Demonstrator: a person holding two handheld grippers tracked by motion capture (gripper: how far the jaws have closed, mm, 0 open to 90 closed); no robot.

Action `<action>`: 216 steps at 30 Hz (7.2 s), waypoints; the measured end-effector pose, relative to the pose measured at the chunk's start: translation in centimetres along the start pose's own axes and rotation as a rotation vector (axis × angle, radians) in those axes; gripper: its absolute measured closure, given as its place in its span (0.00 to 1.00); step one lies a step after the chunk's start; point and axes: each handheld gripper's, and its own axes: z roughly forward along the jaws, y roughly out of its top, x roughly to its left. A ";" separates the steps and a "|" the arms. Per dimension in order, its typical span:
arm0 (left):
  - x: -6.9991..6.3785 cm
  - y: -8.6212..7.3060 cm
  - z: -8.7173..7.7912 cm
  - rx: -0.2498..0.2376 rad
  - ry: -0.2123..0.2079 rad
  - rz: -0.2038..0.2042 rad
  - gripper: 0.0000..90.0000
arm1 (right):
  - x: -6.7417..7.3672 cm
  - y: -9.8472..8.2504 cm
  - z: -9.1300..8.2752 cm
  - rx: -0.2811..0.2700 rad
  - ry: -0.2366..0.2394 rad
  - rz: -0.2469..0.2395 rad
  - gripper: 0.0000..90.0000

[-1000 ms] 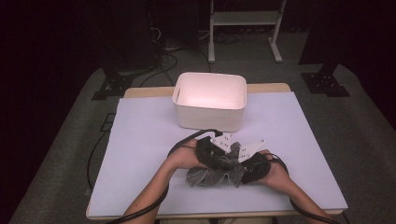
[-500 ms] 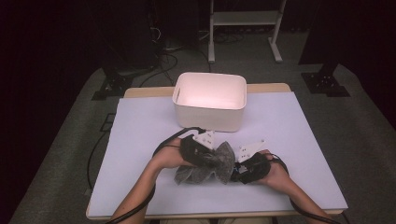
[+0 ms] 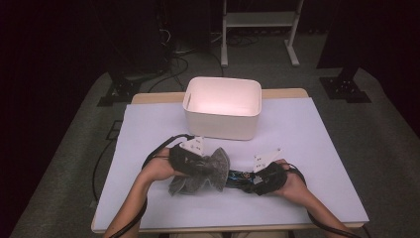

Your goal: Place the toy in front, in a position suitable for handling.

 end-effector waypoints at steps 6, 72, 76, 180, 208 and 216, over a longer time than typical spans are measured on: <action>0.2 -1.4 -0.2 -0.006 0.005 -0.029 0.81 | 0.0 0.0 0.0 0.000 0.002 0.002 0.62; 0.9 -5.6 2.1 -0.146 -0.052 -0.135 0.82 | -0.4 4.8 2.4 0.069 0.064 -0.003 0.62; 0.8 -4.4 1.6 -0.174 -0.038 -0.104 0.83 | -0.5 5.0 1.7 -0.001 0.052 0.011 0.62; -1.1 7.2 -2.3 -0.176 -0.060 0.128 0.83 | 0.8 4.0 -1.7 -0.172 0.050 0.001 0.62; -0.7 6.9 -7.2 -0.307 0.034 0.105 0.86 | 1.1 3.4 -2.3 -0.181 0.038 -0.014 0.62; -1.0 5.9 -4.4 -0.183 -0.015 0.099 0.85 | 1.4 3.6 -2.3 -0.167 0.029 -0.036 0.62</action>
